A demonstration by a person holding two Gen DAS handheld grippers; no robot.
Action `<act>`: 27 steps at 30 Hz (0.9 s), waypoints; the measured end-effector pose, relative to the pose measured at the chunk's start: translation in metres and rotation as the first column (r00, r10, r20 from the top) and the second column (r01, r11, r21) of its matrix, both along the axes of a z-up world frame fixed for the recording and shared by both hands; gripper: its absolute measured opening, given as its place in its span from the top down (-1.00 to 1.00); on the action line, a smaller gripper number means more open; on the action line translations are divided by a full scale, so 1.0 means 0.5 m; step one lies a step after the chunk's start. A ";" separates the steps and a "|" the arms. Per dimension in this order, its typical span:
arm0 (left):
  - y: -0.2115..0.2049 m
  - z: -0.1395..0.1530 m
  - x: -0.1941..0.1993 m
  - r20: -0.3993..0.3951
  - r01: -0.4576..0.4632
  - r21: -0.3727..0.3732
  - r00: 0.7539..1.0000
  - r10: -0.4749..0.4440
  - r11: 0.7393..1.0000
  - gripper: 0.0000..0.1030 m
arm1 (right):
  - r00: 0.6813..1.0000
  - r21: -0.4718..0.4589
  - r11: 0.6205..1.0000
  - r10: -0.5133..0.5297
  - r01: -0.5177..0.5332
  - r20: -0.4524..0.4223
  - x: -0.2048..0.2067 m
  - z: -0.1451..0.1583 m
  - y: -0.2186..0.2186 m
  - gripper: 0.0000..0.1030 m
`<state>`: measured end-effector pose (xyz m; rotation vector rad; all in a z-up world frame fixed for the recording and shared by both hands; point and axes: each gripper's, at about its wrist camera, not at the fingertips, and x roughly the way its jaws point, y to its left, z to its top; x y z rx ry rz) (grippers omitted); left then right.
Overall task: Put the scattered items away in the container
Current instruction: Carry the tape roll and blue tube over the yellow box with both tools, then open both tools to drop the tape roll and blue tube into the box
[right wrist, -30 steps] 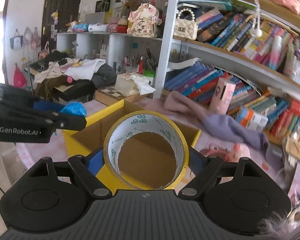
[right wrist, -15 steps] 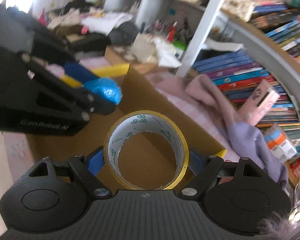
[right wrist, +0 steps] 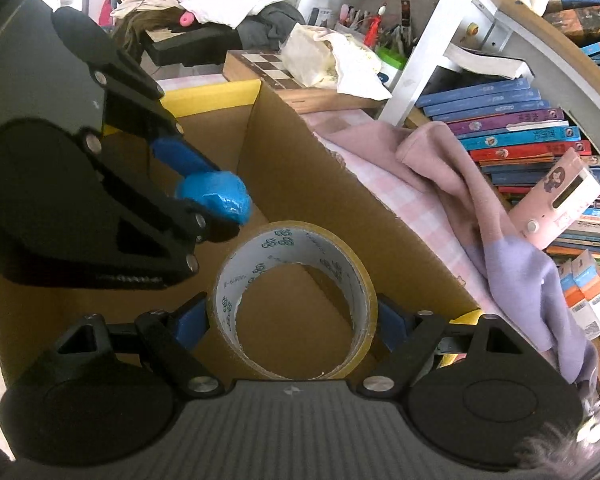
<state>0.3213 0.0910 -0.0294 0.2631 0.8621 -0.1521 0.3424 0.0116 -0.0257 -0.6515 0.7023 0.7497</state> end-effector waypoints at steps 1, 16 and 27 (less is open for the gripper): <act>-0.002 -0.001 0.001 0.001 0.001 0.009 1.000 -0.001 1.000 -0.01 | 1.000 0.001 1.000 0.002 -0.002 -0.003 0.001 -0.001 0.001 -0.63; 0.018 0.085 -0.066 0.168 -0.073 -0.037 0.983 0.079 0.997 -0.44 | 0.998 0.101 0.995 -0.027 0.021 0.061 -0.031 0.060 -0.015 -0.65; 0.031 0.178 -0.206 0.318 -0.104 -0.127 0.938 0.140 0.986 -0.64 | 0.972 0.239 0.967 -0.136 0.089 0.189 -0.132 0.158 -0.063 -0.65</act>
